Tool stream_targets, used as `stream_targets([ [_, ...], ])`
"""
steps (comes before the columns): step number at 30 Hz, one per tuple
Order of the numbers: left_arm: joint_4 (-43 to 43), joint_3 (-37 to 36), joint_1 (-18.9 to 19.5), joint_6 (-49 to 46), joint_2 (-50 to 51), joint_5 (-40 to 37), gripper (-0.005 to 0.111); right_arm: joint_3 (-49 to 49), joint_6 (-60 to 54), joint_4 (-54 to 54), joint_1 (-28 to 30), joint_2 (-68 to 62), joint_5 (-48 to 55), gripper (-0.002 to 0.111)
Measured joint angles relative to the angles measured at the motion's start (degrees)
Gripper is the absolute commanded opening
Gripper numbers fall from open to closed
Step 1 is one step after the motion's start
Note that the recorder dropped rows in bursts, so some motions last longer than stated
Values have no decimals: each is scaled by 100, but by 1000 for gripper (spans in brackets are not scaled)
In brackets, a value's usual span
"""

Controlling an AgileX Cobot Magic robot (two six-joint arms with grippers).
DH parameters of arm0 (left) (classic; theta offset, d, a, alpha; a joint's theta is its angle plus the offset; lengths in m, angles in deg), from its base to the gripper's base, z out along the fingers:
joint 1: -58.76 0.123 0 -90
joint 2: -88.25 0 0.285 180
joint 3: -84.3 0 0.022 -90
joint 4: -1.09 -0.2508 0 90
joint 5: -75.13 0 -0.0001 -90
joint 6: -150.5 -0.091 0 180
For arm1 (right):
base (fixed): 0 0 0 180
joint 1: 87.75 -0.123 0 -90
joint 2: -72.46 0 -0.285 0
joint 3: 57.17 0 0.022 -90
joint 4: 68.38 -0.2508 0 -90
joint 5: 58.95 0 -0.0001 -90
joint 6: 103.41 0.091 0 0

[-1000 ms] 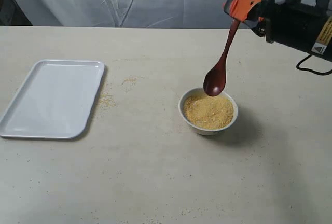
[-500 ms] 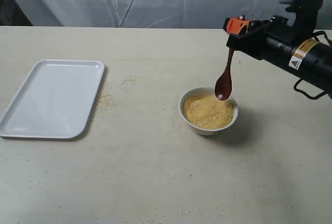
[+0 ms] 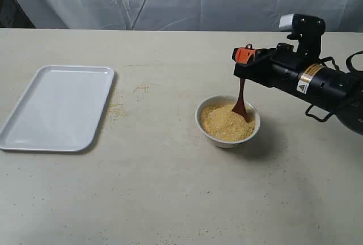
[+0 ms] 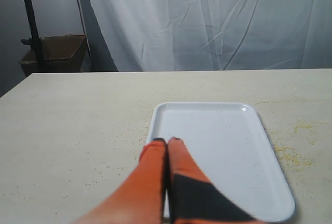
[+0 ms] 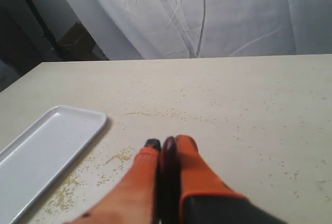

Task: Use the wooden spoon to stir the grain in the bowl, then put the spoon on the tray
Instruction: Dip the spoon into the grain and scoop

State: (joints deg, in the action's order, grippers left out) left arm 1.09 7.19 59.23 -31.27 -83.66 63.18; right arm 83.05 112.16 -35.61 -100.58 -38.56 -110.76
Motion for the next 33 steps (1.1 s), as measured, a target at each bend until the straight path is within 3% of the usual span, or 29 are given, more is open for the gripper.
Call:
stream_targets([
  [6,0,0,0,0,0,0,0,0,-108,-97,-301,-40,-245,-1],
  [15,0,0,0,0,0,0,0,0,-219,-417,-314,212,-200,-1],
  [23,0,0,0,0,0,0,0,0,-597,-778,-320,735,463,-1],
  [33,0,0,0,0,0,0,0,0,-486,-854,-320,74,554,-1],
])
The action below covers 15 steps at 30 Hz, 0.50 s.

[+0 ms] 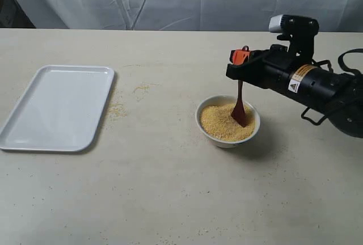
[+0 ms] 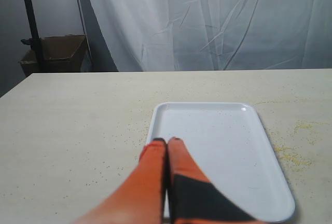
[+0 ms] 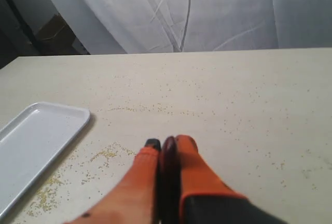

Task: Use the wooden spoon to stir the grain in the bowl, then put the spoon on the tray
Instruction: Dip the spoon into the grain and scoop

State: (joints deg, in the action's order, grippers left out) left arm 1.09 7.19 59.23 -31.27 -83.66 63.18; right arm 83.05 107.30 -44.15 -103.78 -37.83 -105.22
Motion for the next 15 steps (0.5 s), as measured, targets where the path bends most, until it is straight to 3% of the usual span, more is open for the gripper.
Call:
stream_targets([
  [15,0,0,0,0,0,0,0,0,385,12,0,7,-695,-1],
])
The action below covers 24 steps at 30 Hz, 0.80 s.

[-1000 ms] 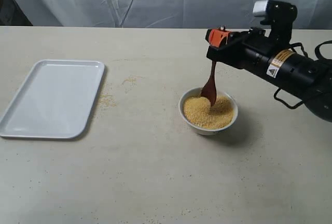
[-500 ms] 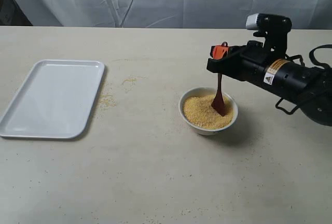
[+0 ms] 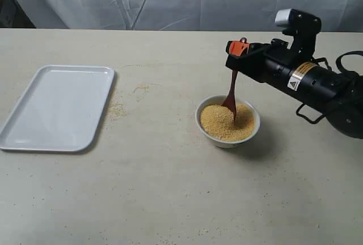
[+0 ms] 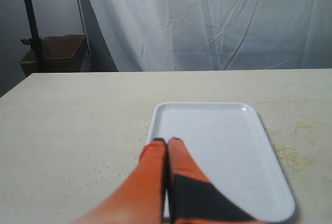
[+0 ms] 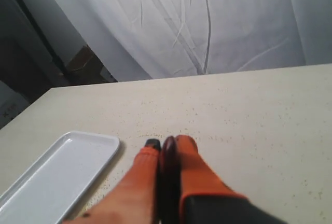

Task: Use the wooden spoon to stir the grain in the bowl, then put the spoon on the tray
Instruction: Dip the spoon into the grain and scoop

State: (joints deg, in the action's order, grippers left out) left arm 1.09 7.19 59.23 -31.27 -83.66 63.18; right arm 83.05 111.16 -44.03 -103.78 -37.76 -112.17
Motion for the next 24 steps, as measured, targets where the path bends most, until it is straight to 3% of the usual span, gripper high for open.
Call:
stream_targets([
  [12,0,0,0,0,0,0,0,0,109,272,-163,536,18,-1],
  [24,0,0,0,0,0,0,0,0,-126,-185,-355,-206,136,-1],
])
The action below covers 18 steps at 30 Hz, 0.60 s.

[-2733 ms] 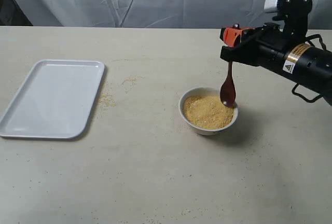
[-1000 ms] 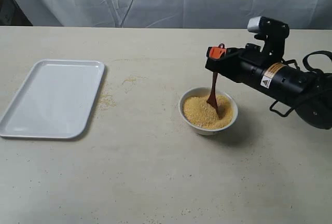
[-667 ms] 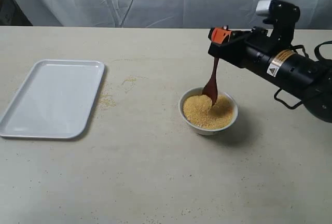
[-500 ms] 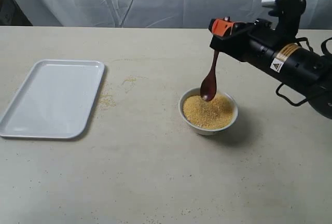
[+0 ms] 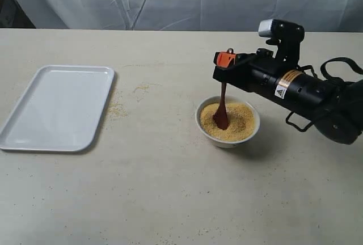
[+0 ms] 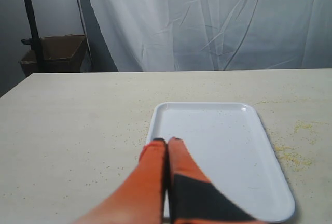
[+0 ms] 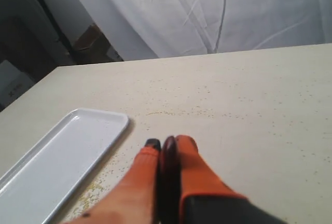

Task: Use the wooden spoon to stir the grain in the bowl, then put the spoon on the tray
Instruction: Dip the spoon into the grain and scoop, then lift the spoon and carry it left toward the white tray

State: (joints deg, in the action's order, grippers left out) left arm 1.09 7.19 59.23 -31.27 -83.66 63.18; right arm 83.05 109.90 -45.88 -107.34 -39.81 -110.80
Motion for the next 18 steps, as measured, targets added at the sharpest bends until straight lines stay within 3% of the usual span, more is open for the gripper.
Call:
stream_targets([
  [10,0,0,0,0,0,0,0,0,-957,-494,0,814,37,-1],
  [14,0,0,0,0,0,0,0,0,-1433,-502,0,686,510,-1],
  [18,0,0,0,0,0,0,0,0,-1167,-303,-12,278,429,-1],
])
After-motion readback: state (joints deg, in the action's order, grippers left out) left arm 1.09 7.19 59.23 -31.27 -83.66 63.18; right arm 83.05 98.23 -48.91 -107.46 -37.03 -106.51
